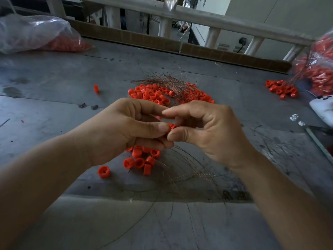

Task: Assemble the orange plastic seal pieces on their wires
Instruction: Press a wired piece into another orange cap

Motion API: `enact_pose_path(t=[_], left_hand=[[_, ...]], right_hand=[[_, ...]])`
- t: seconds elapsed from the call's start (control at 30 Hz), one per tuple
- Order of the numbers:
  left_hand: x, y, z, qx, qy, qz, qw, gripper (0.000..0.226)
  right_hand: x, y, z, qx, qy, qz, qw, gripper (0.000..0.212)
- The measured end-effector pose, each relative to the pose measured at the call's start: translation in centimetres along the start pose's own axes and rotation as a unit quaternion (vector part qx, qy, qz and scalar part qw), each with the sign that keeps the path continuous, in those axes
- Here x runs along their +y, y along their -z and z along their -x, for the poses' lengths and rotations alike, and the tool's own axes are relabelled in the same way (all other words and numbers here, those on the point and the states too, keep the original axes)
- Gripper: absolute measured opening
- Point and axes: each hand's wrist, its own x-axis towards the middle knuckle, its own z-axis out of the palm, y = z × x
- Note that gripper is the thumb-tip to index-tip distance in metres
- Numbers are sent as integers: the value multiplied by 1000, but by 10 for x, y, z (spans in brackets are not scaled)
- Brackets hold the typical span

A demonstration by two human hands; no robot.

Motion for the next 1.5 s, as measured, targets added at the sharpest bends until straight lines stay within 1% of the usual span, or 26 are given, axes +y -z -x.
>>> enact_pose_path(t=[0.07, 0.13, 0.23, 0.37, 0.5, 0.57, 0.63, 0.73, 0.8, 0.83, 0.9, 0.93, 1.07, 1.17, 1.23, 1.3, 1.37, 1.47, 1.5], left_hand=[[0, 1, 0, -7, 9, -3, 1000, 33], [-1, 3, 1, -10, 19, 0, 1000, 42], [-2, 3, 1, -23, 19, 4, 1000, 47], [-2, 1, 2, -28, -14, 0, 999, 51], [-2, -4, 4, 2, -71, -94, 993, 61], [-4, -5, 3, 17, -83, -108, 991, 64], [-4, -7, 4, 18, -93, -114, 989, 63], [-5, -7, 6, 4, -106, -95, 990, 59], [-4, -7, 7, 1, -103, -83, 991, 63], [-4, -7, 7, 1, -99, -82, 992, 64], [-4, -8, 5, 9, -88, -77, 993, 60], [-4, -8, 5, 12, -81, -71, 994, 59], [0, -4, 5, 5, -65, -33, 997, 58], [1, -2, 5, 7, -72, -14, 997, 46], [3, -2, 4, 16, -83, 8, 996, 39], [5, 1, 2, 36, -94, 29, 994, 33], [7, 3, 2, 49, -107, 58, 991, 28], [7, 5, 2, 57, -127, 80, 987, 22], [8, 4, 3, 58, -132, 78, 986, 22]], right_hand=[[0, 1, 0, -36, 3, 24, 999, 37], [-1, 3, -1, -67, 1, 26, 997, 28], [-2, 3, -1, -91, -9, 42, 995, 14], [-1, 0, -1, -64, 12, 74, 995, 9], [-1, -3, 0, -49, 30, 105, 993, 8], [-2, -4, 1, -48, 34, 111, 992, 6], [-4, -6, 2, -45, 39, 112, 992, 5], [-7, -8, 3, -39, 36, 97, 994, 3], [-7, -9, 3, -39, 33, 89, 995, 3], [-6, -8, 3, -42, 27, 86, 995, 6], [-5, -7, 2, -49, 11, 76, 996, 15], [-5, -6, 1, -50, 6, 71, 996, 15], [-6, -6, -1, -24, 0, 45, 999, 11], [-6, -2, -1, -17, -17, 18, 1000, 25], [-6, 0, -2, -30, -56, -26, 998, 28], [-6, 2, -2, -32, -79, -54, 995, 26], [-5, 3, -2, -22, -76, -59, 995, 19], [-5, 6, -3, -3, -64, -39, 997, 5], [-5, 7, -3, 5, -61, -24, 998, 8]])
